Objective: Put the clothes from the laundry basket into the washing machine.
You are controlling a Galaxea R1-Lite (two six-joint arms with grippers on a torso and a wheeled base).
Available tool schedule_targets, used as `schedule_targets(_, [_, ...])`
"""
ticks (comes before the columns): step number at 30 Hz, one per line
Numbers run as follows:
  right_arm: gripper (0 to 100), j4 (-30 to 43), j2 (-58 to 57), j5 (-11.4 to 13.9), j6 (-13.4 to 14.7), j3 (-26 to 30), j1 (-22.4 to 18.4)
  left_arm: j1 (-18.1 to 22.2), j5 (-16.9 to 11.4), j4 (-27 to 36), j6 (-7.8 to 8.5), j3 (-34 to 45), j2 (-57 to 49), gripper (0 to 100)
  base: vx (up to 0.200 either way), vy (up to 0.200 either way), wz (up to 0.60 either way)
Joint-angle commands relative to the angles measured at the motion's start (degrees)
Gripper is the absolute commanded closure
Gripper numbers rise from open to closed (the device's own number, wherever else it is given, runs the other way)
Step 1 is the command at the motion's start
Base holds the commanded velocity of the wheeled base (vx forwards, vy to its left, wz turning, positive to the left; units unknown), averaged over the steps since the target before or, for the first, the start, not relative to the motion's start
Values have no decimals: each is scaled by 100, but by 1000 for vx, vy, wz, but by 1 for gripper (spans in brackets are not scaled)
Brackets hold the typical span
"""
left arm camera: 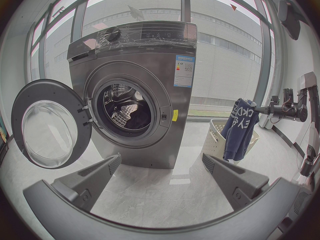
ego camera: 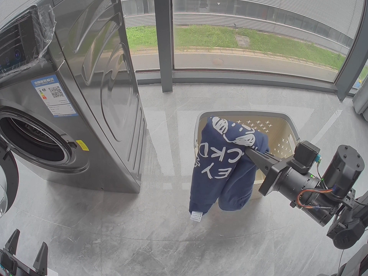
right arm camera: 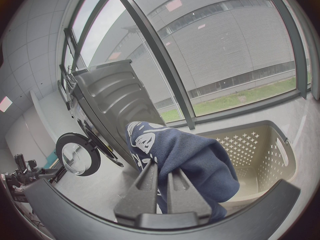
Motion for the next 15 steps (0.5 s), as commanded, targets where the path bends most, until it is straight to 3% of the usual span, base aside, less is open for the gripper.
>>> schedule_targets(1, [100, 78, -430, 1, -21, -11, 36, 1, 2, -1, 7, 92, -93, 0, -200, 0, 0])
schedule_targets(13, [100, 17, -413, 1, -21, 7, 45, 1, 2, 8, -10, 92, -93, 0, -200, 0, 0])
schedule_targets(15, [100, 8, -422, 1, -21, -11, 45, 1, 2, 8, -10, 92, -93, 0, 0, 0, 0])
